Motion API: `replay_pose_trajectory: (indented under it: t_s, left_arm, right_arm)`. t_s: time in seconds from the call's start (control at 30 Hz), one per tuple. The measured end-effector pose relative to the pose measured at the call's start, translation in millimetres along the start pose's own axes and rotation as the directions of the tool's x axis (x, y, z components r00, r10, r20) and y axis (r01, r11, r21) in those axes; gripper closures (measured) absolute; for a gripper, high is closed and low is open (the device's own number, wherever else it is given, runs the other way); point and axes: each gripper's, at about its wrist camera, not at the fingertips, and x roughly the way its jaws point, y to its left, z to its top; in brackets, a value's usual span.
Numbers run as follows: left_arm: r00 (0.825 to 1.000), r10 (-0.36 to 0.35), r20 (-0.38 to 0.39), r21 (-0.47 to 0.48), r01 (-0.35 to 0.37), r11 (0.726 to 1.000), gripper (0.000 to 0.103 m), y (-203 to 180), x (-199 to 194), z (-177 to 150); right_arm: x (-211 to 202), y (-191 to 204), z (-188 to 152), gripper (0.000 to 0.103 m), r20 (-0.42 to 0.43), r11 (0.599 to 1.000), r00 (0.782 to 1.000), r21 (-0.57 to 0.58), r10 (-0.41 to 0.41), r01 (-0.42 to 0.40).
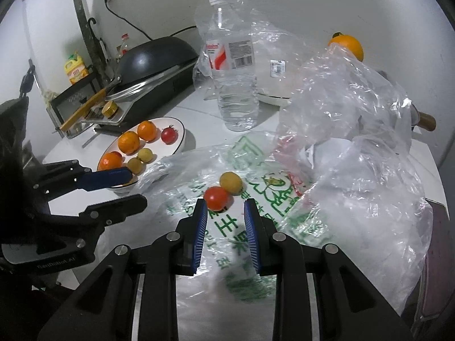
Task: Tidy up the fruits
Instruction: 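Move both open tools back to the fruit pile on the bag, then grasp a red cherry tomato with the left tool while the right tool grasps a yellow fruit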
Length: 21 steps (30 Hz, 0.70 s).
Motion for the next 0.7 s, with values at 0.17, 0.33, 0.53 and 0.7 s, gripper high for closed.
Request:
replay_pose_trajectory:
  t_s: [0.17,0.33,0.53,0.7]
  left_arm:
    - [1.000,-0.016,-0.003,0.008,0.016,1.000,0.044,-8,10,6]
    - [1.000,-0.019,-0.024,0.029,0.020,0.999,0.044,-13,24,12]
    - [0.999,-0.021,-0.030,0.065,0.023,0.998,0.044,-21,39,20]
    - [0.998,-0.025,-0.061,0.079,0.030,0.996,0.044,-27,58,22]
  right_arm:
    - [3,-11,2,0.074,0.000,1.000,1.000,0.004,0.003,-0.003]
    - [6,-25,3,0.074,0.001,1.000,1.000,0.020,0.005,-0.005]
    - [11,-36,3,0.074,-0.001,0.999,1.000,0.036,0.010,-0.010]
    - [15,-39,5,0.074,-0.002,0.999,1.000,0.036,0.019,-0.018]
